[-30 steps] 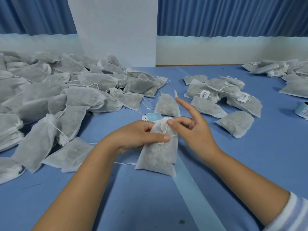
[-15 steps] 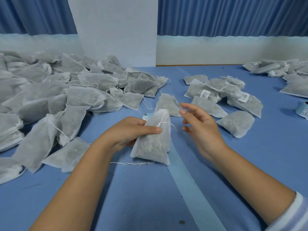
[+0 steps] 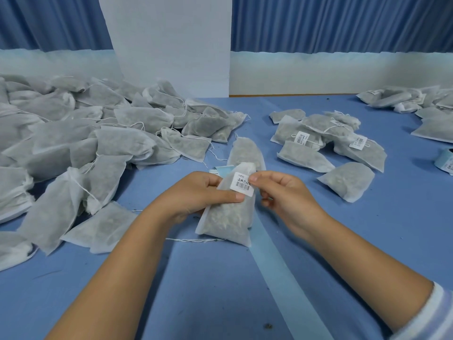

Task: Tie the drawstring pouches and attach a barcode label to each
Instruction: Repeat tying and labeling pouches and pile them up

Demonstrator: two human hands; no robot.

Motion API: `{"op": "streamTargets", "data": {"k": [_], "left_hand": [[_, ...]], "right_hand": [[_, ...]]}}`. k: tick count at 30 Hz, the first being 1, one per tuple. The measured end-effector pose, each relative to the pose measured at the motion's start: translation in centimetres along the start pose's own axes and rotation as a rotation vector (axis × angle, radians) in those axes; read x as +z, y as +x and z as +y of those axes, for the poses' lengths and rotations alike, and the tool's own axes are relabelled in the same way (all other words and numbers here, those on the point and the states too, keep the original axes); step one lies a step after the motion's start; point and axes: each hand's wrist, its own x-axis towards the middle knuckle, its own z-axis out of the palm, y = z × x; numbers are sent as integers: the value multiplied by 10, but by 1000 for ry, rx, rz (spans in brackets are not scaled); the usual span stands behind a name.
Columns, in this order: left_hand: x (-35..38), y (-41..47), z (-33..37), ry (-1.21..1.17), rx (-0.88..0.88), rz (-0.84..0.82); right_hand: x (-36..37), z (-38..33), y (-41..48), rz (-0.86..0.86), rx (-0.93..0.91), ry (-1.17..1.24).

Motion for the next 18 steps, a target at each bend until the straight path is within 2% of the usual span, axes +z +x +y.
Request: {"op": "streamTargets", "data": {"k": [9, 16, 18], "left_hand": [[5, -5, 5, 29, 104, -43], [19, -2, 9, 1, 123, 162], [20, -2, 9, -69, 141, 161]], "right_hand": [[4, 6, -2, 130, -203, -143], [4, 9, -4, 150, -293, -212], [5, 8, -4, 163, -284, -219]]}}
